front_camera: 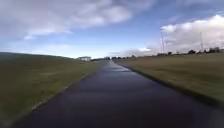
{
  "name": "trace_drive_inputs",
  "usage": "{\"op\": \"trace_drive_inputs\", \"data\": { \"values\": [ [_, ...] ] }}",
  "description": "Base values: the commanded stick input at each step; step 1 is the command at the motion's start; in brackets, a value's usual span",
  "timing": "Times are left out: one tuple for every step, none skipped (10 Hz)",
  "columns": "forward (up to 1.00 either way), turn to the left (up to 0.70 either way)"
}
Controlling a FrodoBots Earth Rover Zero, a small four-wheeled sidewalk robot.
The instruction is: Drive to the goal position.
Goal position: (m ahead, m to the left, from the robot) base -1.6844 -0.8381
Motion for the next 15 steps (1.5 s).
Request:
{"op": "trace_drive_inputs", "data": {
  "values": [
    [1.00,0.00],
    [1.00,0.00],
    [1.00,0.00],
    [0.57,0.00],
    [0.00,0.00],
    [0.00,0.00],
    [0.00,0.00],
    [0.00,0.00],
    [0.00,0.00],
    [0.00,0.00],
    [0.00,0.00],
    [0.00,0.00],
    [0.00,0.00],
    [0.00,-0.69],
    [0.00,-1.00]
  ]
}}
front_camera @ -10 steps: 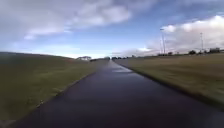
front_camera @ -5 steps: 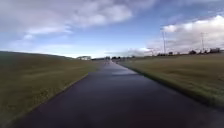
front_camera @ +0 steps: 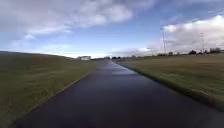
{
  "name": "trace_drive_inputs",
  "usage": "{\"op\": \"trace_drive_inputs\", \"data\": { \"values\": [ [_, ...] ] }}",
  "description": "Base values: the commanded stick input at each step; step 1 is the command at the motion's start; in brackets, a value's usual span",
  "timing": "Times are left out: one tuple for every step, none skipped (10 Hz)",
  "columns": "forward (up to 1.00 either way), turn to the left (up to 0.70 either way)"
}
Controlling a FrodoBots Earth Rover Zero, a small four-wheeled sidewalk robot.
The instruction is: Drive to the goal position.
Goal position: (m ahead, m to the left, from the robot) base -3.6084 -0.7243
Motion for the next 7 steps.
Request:
{"op": "trace_drive_inputs", "data": {
  "values": [
    [0.00,-1.00],
    [0.00,-1.00],
    [0.00,-1.00],
    [0.00,-1.00],
    [0.00,-1.00],
    [0.00,-1.00],
    [0.00,-1.00]
  ]
}}
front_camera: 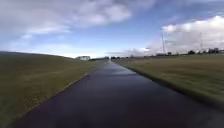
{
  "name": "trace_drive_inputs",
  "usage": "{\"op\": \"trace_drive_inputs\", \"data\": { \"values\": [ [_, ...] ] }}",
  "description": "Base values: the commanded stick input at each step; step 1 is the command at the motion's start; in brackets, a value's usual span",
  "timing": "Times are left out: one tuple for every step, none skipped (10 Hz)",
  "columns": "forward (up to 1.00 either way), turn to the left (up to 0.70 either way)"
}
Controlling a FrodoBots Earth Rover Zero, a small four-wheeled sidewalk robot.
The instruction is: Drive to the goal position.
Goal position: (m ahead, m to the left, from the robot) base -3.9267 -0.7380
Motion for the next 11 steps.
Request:
{"op": "trace_drive_inputs", "data": {
  "values": [
    [0.00,-1.00],
    [0.00,-1.00],
    [0.00,-1.00],
    [0.00,-1.00],
    [0.00,-1.00],
    [0.00,-1.00],
    [0.00,-0.98],
    [0.00,-0.92],
    [0.00,-0.82],
    [0.00,-0.08],
    [0.00,-0.01]
  ]
}}
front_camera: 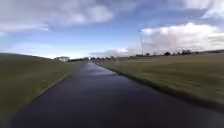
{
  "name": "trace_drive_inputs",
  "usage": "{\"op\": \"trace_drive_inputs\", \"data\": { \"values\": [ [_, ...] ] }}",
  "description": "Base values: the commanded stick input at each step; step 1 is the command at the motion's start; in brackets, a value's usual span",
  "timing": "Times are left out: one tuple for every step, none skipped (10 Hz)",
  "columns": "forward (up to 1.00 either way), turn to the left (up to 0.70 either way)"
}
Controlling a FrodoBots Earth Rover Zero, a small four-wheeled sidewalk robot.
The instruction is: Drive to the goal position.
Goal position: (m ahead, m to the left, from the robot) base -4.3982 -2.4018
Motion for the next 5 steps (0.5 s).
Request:
{"op": "trace_drive_inputs", "data": {
  "values": [
    [0.00,0.00],
    [0.00,0.00],
    [0.00,0.00],
    [0.00,0.00],
    [0.00,0.00]
  ]
}}
